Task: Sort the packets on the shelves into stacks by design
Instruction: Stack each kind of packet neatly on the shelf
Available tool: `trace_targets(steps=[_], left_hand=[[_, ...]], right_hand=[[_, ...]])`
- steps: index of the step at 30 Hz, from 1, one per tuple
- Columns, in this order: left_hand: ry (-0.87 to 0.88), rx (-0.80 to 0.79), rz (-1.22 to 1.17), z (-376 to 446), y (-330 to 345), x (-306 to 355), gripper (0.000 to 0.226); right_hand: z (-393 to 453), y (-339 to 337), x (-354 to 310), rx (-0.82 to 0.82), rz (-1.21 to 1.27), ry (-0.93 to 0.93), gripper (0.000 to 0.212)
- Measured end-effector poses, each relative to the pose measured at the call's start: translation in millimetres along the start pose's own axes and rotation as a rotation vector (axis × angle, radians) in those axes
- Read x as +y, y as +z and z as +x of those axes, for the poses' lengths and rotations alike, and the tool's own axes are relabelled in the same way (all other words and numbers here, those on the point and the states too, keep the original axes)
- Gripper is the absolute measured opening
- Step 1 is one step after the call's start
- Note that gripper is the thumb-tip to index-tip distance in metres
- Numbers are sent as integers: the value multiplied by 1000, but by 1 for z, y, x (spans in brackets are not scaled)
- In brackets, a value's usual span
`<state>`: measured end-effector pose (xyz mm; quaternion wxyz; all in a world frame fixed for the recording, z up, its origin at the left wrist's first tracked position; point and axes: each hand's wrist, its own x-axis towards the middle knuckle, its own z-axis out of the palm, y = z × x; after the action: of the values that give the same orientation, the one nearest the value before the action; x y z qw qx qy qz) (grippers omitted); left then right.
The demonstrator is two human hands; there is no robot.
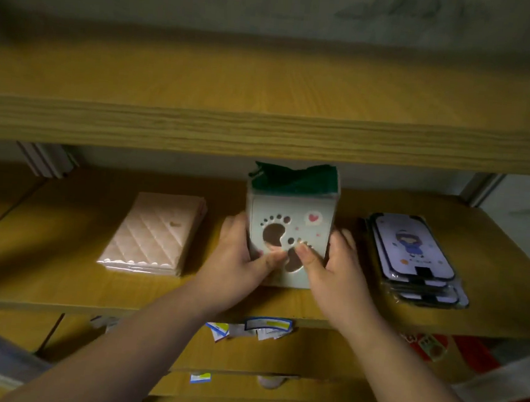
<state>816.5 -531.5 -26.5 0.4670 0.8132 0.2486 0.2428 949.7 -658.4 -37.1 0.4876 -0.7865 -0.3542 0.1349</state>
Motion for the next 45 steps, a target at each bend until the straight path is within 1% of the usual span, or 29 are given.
trace_targets(steps=[2,4,5,6,8,9,11,12,13,15,17,19,21,22,23,24,26,28,29,31,33,34,36,38,41,43,45], left_hand=[[-73,-46,82,8,-8,2,37],[-136,-78,116,17,-12,1,29],[-188,-89,147,20,-12,0,34],[-232,-100,201,24,-11,-1,44],[-248,-84,368,28,-6,-5,62],[-243,-60,449,29,-4,-5,70],[-233,9,477,26,-2,0,84],[-223,46,453,23,-2,6,86],[-200,78,438,20,-2,12,86],[-98,120,460,15,2,26,80],[44,134,475,11,13,45,72],[113,92,430,10,34,62,68],[45,-19,308,12,62,76,68],[-19,-77,226,14,76,82,69],[-95,-122,129,16,91,88,70],[-179,-151,30,19,106,93,72],[-341,-179,-94,24,132,101,70],[-463,-187,-158,28,152,106,54],[-495,-182,-192,29,160,106,44],[-504,-164,-259,34,174,107,30],[-533,-136,-320,38,185,111,29],[-568,-124,-351,40,188,114,33],[-653,-110,-386,44,193,119,39],[-715,-119,-422,51,194,124,31],[-828,-108,-523,61,193,131,20],[-851,-136,-542,66,195,134,21],[-824,-142,-498,66,199,135,21]], right_hand=[[7,-3,-13,-59,51,127,30],[15,-3,-25,-133,1,252,27],[19,-2,-29,-157,-56,287,29],[23,0,-32,-170,-113,306,30],[26,5,-41,-171,-223,322,31],[26,6,-43,-163,-309,303,35],[22,3,-44,-131,-521,221,54],[17,-2,-44,-106,-566,190,63],[11,-9,-45,-81,-555,172,70],[-1,-30,-43,-38,-503,142,78],[-11,-55,-34,52,-461,112,74],[-20,-83,-22,213,-410,90,63],[-21,-110,-4,366,-354,114,53],[-19,-123,7,411,-333,146,51],[-15,-137,18,410,-335,202,51],[-10,-150,29,359,-355,283,50],[3,-169,45,175,-363,449,48],[14,-177,56,39,-323,497,60],[19,-178,60,14,-329,480,63],[28,-176,69,11,-382,404,61],[32,-176,75,-8,-414,348,51],[34,-178,78,-20,-383,345,46],[36,-185,84,-39,-232,377,35],[36,-192,89,-66,-112,396,31],[36,-199,93,-112,-19,368,31],[36,-203,95,-161,90,350,24],[33,-207,99,-200,187,322,14]])
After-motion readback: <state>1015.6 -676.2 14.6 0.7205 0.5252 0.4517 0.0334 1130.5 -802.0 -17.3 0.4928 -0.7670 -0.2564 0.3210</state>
